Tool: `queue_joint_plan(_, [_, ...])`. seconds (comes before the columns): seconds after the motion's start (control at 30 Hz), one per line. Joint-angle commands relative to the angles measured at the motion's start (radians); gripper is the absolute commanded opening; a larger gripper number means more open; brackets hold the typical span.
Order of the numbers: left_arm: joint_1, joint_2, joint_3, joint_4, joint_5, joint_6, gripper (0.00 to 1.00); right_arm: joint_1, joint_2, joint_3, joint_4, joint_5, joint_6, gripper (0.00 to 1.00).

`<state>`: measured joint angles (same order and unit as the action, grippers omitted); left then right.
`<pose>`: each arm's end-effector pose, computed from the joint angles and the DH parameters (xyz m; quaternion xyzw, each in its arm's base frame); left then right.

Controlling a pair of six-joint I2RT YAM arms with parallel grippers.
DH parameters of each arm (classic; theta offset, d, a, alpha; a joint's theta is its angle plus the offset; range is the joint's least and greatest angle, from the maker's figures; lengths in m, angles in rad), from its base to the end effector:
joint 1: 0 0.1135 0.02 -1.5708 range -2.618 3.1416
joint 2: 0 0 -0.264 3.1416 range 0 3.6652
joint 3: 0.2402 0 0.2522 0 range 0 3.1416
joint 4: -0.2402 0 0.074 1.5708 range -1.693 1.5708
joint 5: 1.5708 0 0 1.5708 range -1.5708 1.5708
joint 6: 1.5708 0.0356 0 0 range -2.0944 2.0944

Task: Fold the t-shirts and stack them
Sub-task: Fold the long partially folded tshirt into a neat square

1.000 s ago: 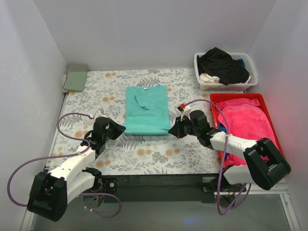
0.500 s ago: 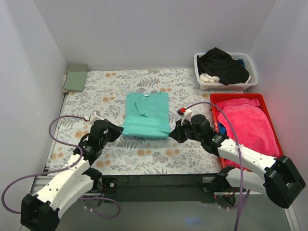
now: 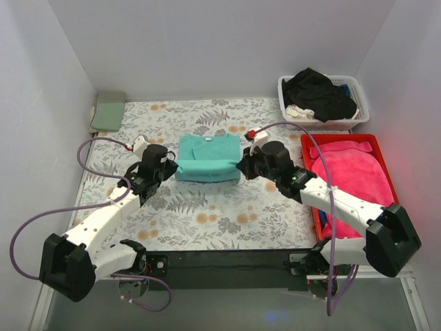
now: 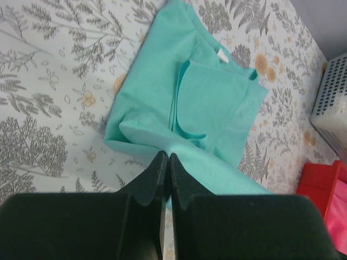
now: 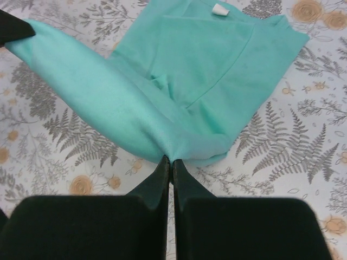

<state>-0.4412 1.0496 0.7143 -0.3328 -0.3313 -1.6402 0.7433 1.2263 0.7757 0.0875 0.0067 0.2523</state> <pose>0.2076 -0.0852 0.2518 -0.5602 0.6922 -0.2961 0.3455 0.2063 0.1893 0.2704 -0.1982 0.7989 0.2687 0.5002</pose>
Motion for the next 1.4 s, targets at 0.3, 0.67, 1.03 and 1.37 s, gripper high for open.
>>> queue_joint_plan(0.3, [0.047,0.407,0.292,0.187,-0.129,0.089,0.0,-0.114,0.38,0.333,0.106,0.044,-0.123,0.01])
queue_joint_plan(0.67, [0.12,0.763,0.534,0.245,-0.052,0.155,0.0,-0.196,0.672,0.555,0.121,0.044,-0.096,0.01])
queue_joint_plan(1.03, [0.162,0.912,0.714,0.235,-0.022,0.223,0.4,-0.231,0.786,0.723,0.087,0.015,-0.1,0.3])
queue_joint_plan(1.37, [0.162,0.776,0.653,0.279,0.037,0.269,0.51,-0.228,0.679,0.682,0.058,0.013,-0.087,0.43])
